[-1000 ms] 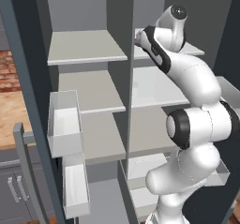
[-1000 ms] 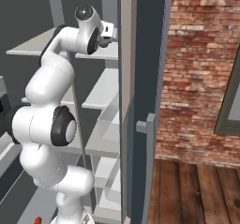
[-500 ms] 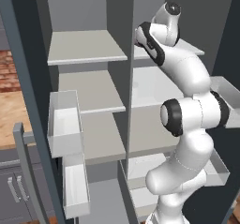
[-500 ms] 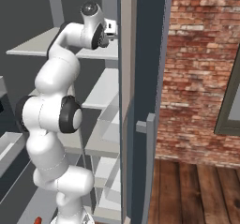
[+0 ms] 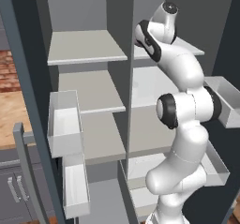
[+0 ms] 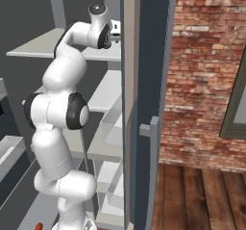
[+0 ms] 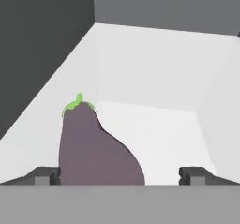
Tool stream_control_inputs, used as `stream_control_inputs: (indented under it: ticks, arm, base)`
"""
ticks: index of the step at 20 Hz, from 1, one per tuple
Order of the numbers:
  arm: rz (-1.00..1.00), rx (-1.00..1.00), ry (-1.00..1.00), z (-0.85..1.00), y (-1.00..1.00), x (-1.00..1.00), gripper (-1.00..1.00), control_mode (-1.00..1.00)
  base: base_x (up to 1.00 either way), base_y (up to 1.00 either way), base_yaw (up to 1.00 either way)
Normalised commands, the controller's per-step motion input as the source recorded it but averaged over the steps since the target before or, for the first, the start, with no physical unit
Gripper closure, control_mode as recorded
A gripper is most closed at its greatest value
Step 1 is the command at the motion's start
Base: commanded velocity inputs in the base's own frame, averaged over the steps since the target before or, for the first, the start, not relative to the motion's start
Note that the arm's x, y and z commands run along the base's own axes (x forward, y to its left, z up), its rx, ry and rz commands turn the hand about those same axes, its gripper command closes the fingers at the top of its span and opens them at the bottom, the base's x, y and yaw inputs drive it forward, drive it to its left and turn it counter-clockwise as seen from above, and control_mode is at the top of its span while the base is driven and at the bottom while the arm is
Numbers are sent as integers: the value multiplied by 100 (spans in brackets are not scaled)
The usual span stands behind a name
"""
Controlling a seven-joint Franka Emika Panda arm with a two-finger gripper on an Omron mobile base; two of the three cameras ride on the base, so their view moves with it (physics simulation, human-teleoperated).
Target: Take the carrot and eggplant from the fridge shelf and place them in the freezer drawer to begin freezing them.
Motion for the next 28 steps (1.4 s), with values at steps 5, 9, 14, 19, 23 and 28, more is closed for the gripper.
stream_control_inputs:
  ticks: [5,9,14,19,23,28]
  arm:
    - [3,-2,5,-26,2,12,-100,-100]
    - [3,-3,4,-26,9,18,100,-100]
    - [3,-2,1,-26,19,13,100,-100]
    - [5,0,-1,-7,18,2,100,-100]
    - [6,0,-2,-1,16,-1,100,-100]
    - [1,0,-6,0,0,-42,100,-100]
  base:
    - [0,0,0]
    - [0,0,0]
    - [0,0,0]
    - [0,0,0]
    - [0,0,0]
    - [0,0,0]
